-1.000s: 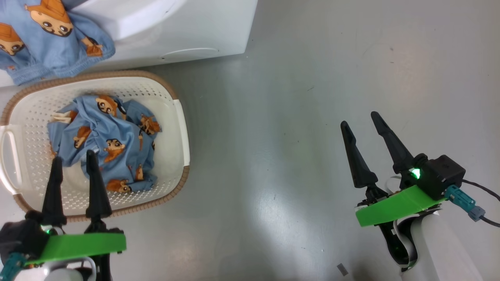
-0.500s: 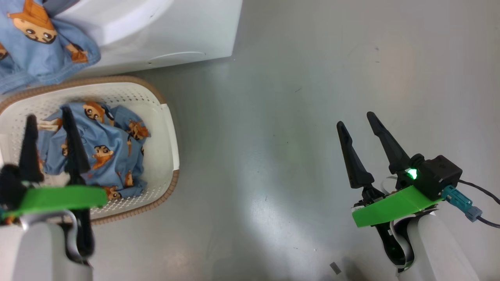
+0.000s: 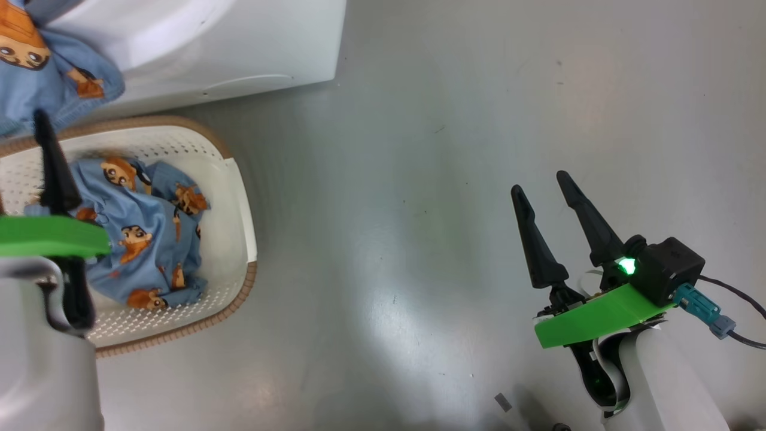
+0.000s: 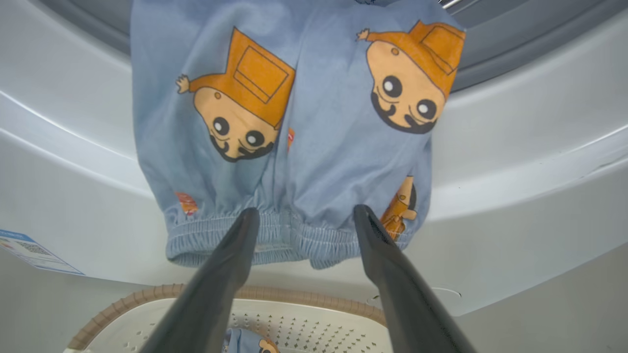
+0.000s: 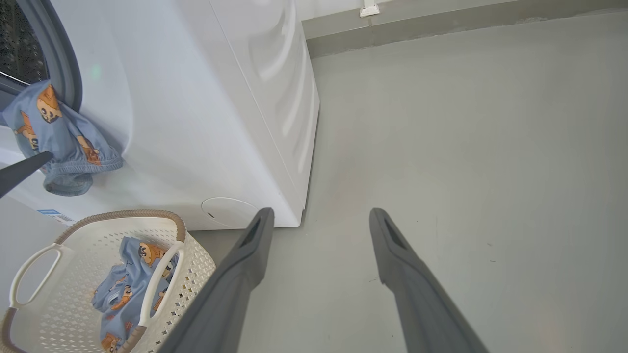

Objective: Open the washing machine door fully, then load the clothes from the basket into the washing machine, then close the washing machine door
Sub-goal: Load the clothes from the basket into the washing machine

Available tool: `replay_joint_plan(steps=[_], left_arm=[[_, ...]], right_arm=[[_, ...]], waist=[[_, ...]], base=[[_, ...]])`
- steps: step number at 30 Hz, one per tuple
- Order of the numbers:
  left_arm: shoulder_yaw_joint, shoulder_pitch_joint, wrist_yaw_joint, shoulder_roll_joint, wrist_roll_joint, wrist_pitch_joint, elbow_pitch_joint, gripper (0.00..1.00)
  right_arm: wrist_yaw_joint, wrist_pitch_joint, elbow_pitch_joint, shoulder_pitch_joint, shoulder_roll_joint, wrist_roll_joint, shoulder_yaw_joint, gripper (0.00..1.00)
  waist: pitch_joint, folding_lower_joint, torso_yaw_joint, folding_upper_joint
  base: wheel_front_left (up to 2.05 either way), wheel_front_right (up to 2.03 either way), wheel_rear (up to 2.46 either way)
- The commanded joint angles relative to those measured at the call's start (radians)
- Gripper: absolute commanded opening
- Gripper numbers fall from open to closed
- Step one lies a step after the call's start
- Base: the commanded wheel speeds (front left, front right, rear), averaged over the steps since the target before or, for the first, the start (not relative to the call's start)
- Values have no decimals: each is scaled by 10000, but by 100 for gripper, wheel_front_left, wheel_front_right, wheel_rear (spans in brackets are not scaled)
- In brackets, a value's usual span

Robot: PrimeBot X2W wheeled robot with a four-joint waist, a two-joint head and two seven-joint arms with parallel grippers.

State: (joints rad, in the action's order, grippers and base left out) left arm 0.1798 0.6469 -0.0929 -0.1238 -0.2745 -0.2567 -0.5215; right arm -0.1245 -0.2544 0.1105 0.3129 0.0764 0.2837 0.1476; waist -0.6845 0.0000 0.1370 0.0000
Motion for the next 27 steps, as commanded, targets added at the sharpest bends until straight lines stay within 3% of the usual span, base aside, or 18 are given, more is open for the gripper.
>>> replay_joint_plan(steps=[1,16,17,18,19,20,27], left_arm=[[269,24,-67,-401,-45,-51,99,100],[220,1974,-323,-961,-815,-40,-2133,100],[199,2013,-332,-960,-859,-42,-2213,87],[181,2043,-339,-968,-894,-44,-2267,49],[195,2068,-348,-961,-972,-46,-2270,37],[194,2060,-354,-977,-1014,-47,-2267,0],[300,1509,-372,-966,-839,-49,-1257,0]], right_arm=[[-62,-74,-187,-54,-61,60,198,100],[-62,-74,-104,39,-92,150,150,100],[-62,-74,-93,30,-94,153,139,100],[-62,-74,-87,25,-97,155,128,100],[-62,-74,-79,32,-99,160,115,100],[-62,-74,-70,44,-100,164,106,100],[-62,-74,-33,86,-60,172,42,100]], waist=[[-47,0,32,0],[-336,0,178,0],[-325,0,170,0],[-316,0,157,0],[-309,0,140,0],[-294,0,121,0],[-119,0,-43,0]], base=[[0,0,0],[0,0,0],[0,0,0],[0,0,0],[0,0,0],[0,0,0],[0,0,0]])
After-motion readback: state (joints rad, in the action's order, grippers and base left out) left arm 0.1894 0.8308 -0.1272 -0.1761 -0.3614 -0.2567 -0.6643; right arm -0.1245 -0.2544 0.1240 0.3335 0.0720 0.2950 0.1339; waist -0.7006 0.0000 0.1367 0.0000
